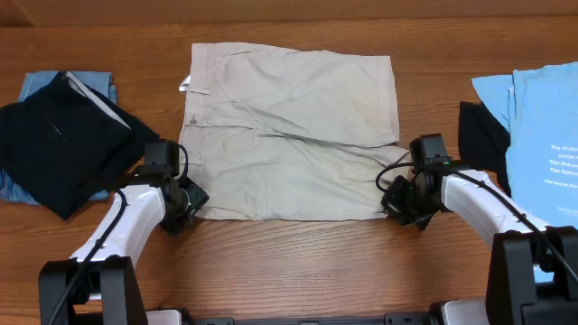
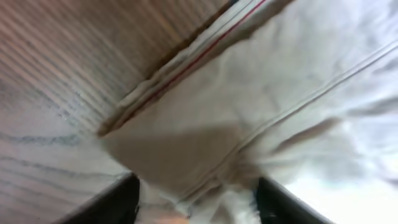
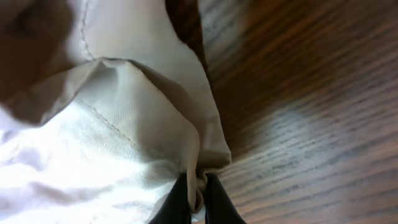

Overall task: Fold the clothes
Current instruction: 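Lift the bottom edge with both grippers and fold it up toward the top edge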

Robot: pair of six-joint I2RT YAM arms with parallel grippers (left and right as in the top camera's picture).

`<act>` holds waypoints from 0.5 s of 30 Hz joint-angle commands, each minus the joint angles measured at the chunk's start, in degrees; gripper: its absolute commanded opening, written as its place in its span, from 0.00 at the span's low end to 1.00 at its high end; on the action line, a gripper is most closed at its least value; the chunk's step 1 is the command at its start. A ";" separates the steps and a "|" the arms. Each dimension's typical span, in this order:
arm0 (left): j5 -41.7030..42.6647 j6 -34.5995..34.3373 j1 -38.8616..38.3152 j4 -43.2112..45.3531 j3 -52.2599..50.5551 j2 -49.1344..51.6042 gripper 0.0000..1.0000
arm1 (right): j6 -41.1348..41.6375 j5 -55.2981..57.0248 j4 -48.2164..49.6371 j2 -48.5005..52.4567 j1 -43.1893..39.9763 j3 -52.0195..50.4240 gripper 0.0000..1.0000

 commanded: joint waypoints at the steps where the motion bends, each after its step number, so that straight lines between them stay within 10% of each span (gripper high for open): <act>1: -2.05 -0.63 0.37 0.48 -0.55 -0.22 0.20 | -1.22 1.95 0.96 -0.96 -0.07 -0.46 0.04; 2: -2.10 0.63 0.37 0.48 -0.55 -0.22 0.04 | -1.22 2.10 1.05 -0.96 -0.07 -0.46 0.04; 15: 6.01 19.08 0.22 -12.66 7.63 -0.26 0.04 | -9.03 4.11 -10.34 -1.70 -0.07 11.17 0.04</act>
